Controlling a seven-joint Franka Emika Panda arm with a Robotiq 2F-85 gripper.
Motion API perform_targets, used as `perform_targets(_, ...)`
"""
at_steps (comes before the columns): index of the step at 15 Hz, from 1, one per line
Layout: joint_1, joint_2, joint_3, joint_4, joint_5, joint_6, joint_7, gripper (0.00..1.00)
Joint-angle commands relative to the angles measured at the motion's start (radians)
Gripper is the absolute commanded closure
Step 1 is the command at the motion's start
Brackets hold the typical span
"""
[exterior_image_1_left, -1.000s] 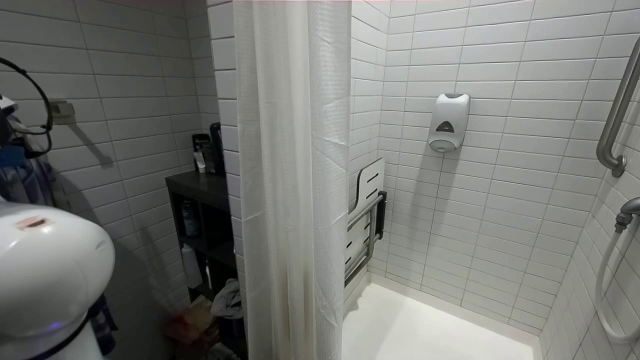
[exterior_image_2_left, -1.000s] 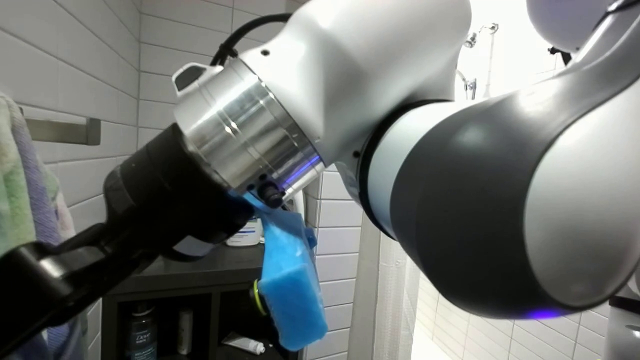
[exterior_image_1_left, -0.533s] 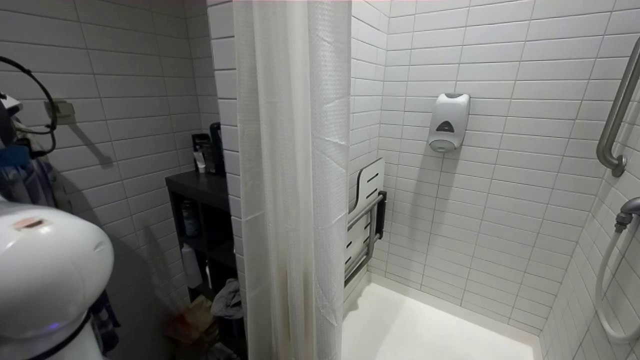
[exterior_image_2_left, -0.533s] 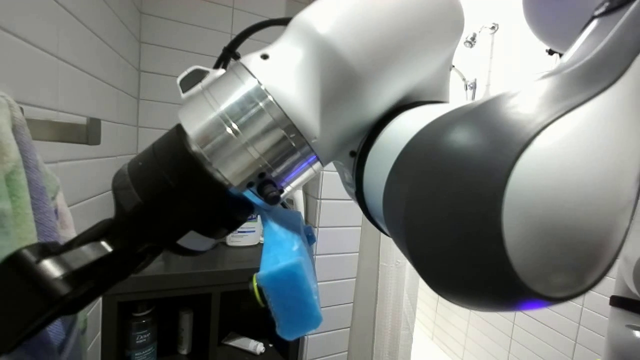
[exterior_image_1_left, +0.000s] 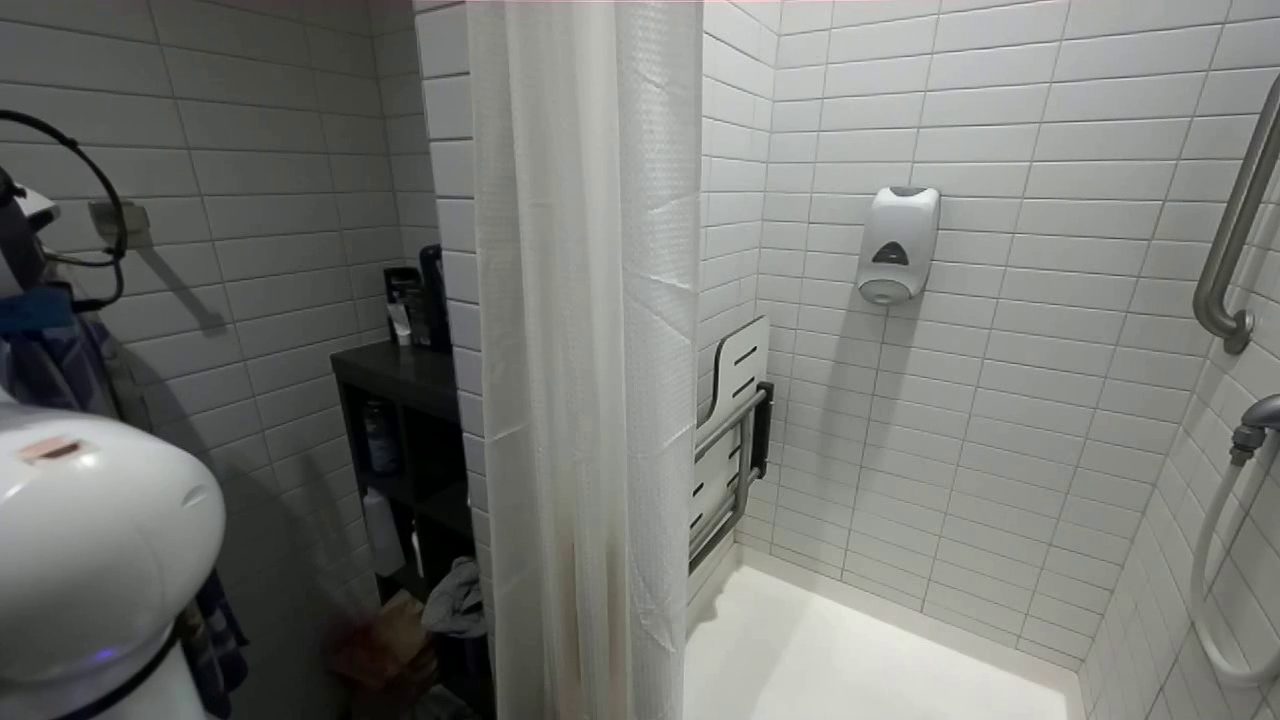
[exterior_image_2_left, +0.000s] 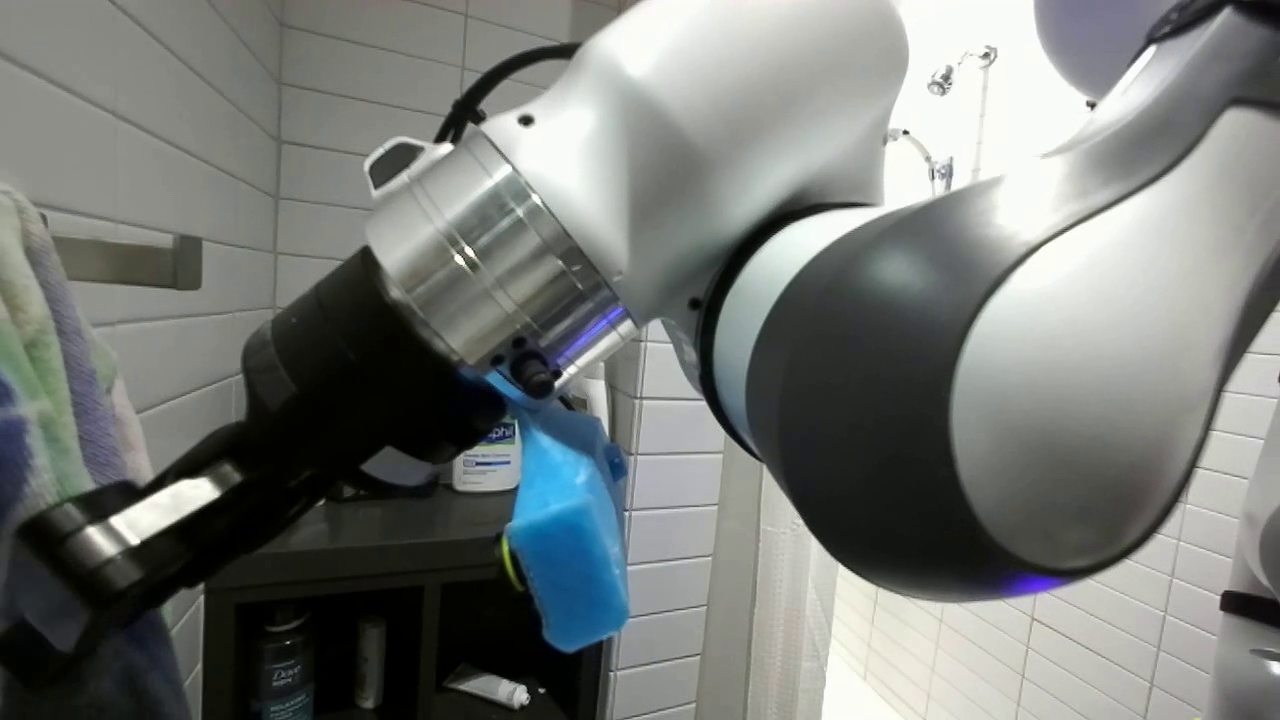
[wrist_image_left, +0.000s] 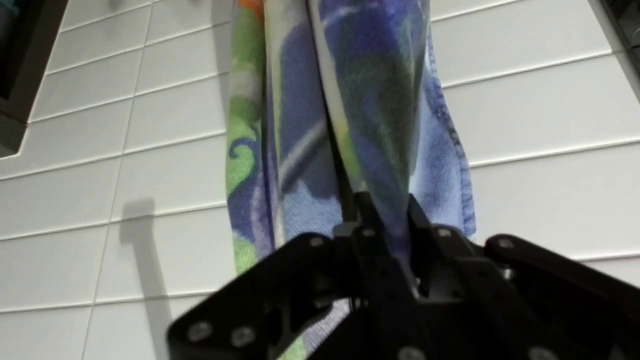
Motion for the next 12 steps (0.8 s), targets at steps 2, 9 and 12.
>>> perform_targets(2,-0.037,-0.023,0.022,-0.012,-0.007,0.009,0.022,0.97)
perform_targets(9,-0.011,-0.147,0.013,-0.006,0.028,0.011,0.066,0.97)
perform_targets(12,-0.016,-0.239,0.014,-0.011,0.037,0.016,0.094,0.97)
